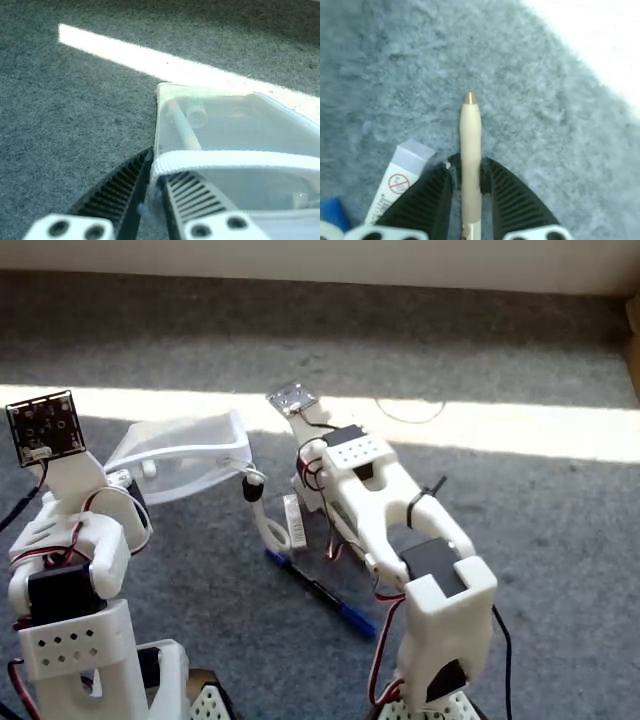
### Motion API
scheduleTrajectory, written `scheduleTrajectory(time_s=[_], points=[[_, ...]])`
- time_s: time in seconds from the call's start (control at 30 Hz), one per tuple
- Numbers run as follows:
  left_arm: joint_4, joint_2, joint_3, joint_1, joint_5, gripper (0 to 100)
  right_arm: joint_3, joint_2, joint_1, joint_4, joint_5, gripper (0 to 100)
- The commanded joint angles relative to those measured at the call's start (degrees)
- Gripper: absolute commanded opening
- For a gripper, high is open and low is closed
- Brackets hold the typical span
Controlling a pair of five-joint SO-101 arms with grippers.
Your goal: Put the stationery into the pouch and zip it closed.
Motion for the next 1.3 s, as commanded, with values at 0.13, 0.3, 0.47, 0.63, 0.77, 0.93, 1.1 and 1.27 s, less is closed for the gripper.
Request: scheduleTrajectory(time_s=[0.13,0.3,0.47,0.63,0.77,0.93,1.1,1.27], points=[[-1.1,-1.1,-1.5,-0.9,0.7,1,-7.1,-0.7,5.1,8.8,0.7,0.5],[-1.1,-1.1,-1.5,-0.8,0.7,1,-12.2,-0.7,6.3,15.3,0.5,0.5],[-1.1,-1.1,-1.5,-0.8,0.7,1,-16.2,-0.7,6.3,20.8,0.5,0.5],[-1.1,-1.1,-1.1,1.0,0.4,1,-19.8,-0.8,6.2,25.5,0.5,0.5],[-1.2,-1.1,-0.7,2.9,0.4,1,-22.8,-0.8,6.2,29.3,0.7,0.5],[-1.1,-1.1,-0.7,3.7,0.3,1,-27.6,-0.8,6.2,35.4,0.8,0.5],[-1.1,-1.1,-0.7,5.7,-1.1,1,-32.4,-0.8,6.1,41.1,0.8,0.5],[-1.1,-1.1,-0.7,5.7,-1.1,1,-35.1,-1.1,6.1,44.7,0.4,0.5]])
